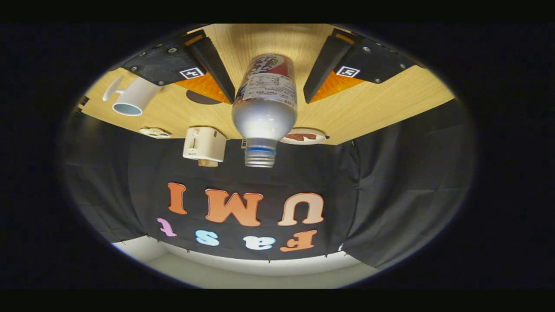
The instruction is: Take the bottle from table, then pour the juice into the cup, finally place the bottle on the coaster
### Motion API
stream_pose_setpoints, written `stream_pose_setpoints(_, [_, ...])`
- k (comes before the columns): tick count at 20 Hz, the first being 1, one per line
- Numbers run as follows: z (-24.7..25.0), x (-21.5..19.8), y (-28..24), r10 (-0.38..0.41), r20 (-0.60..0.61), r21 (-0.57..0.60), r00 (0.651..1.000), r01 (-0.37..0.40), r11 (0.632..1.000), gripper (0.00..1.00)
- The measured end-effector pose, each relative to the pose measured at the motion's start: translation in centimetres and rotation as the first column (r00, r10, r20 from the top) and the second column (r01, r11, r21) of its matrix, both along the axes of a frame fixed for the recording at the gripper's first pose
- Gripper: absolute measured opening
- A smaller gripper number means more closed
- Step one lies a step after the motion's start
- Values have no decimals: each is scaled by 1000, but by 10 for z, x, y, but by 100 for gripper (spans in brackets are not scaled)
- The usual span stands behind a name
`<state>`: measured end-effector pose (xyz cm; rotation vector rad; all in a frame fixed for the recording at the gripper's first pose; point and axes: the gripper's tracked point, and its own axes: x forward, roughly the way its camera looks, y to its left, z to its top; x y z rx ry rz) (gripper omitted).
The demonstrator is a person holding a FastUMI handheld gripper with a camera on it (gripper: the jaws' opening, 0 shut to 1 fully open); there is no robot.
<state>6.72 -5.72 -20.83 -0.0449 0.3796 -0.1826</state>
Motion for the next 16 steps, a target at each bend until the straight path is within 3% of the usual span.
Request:
stream_pose_setpoints(4, [-7,2,3,6,-16,-16,1000,-7,1000,87])
stream_pose_setpoints(8, [13,-2,5,12,31,-52,999,-10,999,74])
stream_pose_setpoints(16, [41,2,14,-15,83,155,996,2,988,73])
